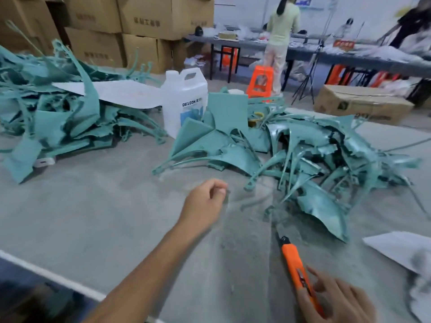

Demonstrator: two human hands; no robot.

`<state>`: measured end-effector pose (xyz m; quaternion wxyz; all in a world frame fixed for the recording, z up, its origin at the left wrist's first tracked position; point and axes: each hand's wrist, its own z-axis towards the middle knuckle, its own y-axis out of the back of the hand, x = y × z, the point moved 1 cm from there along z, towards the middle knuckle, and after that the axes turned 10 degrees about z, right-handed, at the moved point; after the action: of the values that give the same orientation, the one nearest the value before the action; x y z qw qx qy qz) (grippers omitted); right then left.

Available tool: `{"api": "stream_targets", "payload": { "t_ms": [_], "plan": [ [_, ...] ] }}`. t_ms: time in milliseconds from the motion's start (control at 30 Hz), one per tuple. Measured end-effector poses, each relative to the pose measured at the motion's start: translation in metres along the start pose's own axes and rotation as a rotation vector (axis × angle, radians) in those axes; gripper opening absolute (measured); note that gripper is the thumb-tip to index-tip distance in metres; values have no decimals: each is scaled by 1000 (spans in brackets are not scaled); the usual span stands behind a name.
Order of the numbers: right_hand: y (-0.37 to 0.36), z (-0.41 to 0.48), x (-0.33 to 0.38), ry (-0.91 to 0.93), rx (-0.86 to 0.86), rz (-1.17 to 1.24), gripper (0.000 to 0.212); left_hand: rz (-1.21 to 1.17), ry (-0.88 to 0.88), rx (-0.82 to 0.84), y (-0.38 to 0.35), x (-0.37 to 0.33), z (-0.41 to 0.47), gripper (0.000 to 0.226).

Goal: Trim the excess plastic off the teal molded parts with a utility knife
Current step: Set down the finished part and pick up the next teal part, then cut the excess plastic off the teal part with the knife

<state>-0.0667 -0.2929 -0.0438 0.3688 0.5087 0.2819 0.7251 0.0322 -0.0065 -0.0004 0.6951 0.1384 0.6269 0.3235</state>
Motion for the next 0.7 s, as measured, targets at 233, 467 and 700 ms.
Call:
{"api": "stream_targets", "payload": {
  "t_ms": [233,467,700],
  "plan": [
    [-8,0,-13,-36,-278,-55,47,185,-170,274,-95,-71,26,32],
    [-8,-1,-11,18,-308,-77,40,290,-244,1,-111,-79,28,17],
    [-11,-3,-19,21,-271,-101,35,190,-269,-247,-42,-80,34,27]
  ]
}}
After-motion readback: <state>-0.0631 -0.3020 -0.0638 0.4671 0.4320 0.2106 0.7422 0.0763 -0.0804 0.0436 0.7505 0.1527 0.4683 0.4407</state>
